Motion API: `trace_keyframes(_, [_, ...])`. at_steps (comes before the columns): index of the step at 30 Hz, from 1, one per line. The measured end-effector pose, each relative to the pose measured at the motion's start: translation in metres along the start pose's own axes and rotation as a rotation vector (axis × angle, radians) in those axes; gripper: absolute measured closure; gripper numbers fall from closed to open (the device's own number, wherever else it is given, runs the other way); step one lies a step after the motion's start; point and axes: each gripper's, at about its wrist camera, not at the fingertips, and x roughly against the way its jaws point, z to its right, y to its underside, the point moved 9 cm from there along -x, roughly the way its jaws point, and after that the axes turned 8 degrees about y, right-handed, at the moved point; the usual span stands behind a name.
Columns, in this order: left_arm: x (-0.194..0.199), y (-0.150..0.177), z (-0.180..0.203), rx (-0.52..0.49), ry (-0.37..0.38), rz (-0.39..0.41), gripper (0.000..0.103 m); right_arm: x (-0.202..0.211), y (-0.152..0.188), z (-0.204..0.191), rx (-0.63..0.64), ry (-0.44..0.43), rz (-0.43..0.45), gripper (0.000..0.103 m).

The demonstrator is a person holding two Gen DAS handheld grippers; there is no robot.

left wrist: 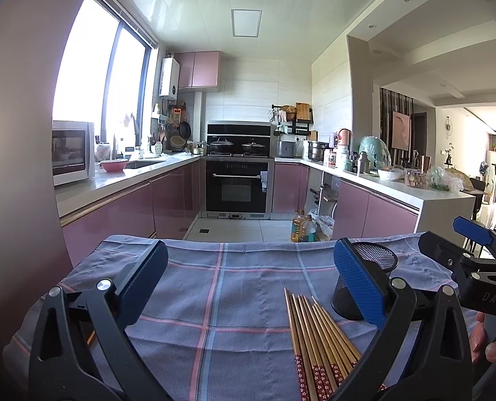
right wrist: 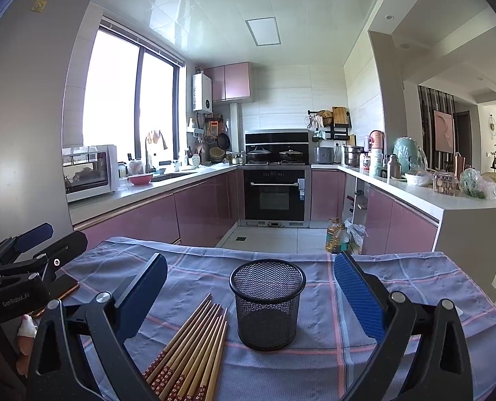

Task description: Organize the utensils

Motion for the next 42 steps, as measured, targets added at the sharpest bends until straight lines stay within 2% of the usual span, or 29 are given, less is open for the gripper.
trace_keyframes(42, [0.0012,0.0003,0.0026,0.001,0.000,-0.002,0.005,-0.0004,0.0012,0.0006,-0.002,-0.005,-0.001,0.006])
